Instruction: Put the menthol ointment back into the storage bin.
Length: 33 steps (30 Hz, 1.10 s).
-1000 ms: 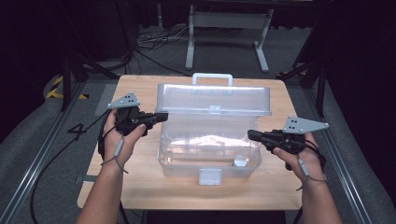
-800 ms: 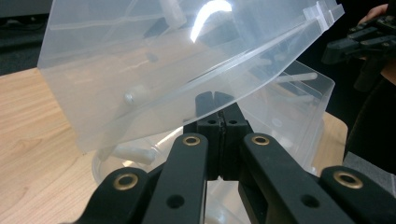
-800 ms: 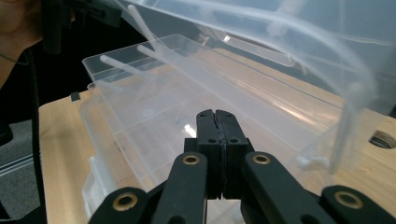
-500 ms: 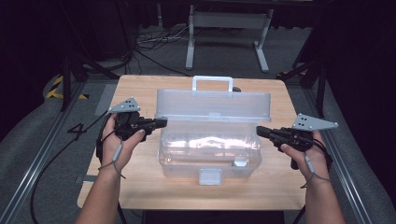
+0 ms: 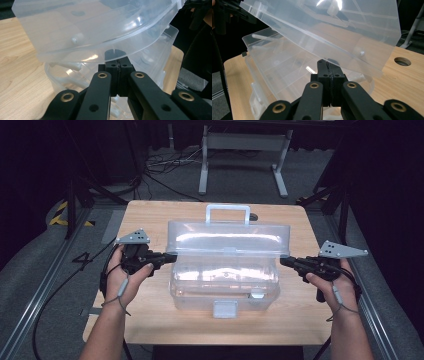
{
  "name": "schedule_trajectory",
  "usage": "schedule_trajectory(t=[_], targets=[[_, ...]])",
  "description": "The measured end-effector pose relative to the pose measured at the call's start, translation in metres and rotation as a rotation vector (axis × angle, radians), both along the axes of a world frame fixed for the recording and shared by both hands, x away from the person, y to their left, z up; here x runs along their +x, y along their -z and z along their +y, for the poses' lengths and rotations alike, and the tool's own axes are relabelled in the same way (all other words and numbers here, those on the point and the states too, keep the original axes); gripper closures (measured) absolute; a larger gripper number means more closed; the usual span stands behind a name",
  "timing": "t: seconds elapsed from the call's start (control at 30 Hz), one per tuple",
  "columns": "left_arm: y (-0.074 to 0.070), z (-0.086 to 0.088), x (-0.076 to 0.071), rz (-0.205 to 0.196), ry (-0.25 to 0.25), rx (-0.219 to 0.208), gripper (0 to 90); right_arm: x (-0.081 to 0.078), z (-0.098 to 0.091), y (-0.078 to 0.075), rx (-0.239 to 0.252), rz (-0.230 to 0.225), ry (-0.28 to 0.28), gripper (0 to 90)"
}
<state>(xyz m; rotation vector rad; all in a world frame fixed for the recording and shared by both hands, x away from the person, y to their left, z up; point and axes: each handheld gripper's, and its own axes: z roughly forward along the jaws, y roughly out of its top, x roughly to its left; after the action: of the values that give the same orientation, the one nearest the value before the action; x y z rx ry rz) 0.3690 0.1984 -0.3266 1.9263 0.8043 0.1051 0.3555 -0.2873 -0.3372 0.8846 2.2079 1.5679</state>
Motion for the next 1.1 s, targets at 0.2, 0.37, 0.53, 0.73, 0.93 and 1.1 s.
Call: schedule_trajectory(t=[0.2, 0.37, 0.53, 0.73, 0.93, 1.1], targets=[[0.001, 0.001, -0.003, 0.025, 0.012, 0.015, 90.0, -0.001, -0.001, 0.001, -0.011, 0.02, -0.006, 89.9], [0.002, 0.006, -0.005, 0.043, 0.016, 0.027, 90.0, -0.002, -0.001, 0.002, -0.029, 0.04, -0.01, 89.9], [0.001, 0.006, -0.007, 0.045, 0.025, 0.039, 90.0, -0.003, 0.0, 0.003, -0.031, 0.061, -0.013, 89.9], [0.001, 0.005, -0.008, 0.059, 0.039, 0.059, 90.0, -0.004, -0.002, 0.003, -0.035, 0.092, -0.019, 89.9], [0.002, 0.004, -0.009, 0.081, 0.053, 0.087, 90.0, -0.006, -0.004, 0.003, -0.04, 0.129, -0.026, 89.9], [0.001, 0.004, -0.01, 0.11, 0.064, 0.093, 90.0, -0.008, -0.005, 0.003, -0.05, 0.154, -0.035, 89.9]])
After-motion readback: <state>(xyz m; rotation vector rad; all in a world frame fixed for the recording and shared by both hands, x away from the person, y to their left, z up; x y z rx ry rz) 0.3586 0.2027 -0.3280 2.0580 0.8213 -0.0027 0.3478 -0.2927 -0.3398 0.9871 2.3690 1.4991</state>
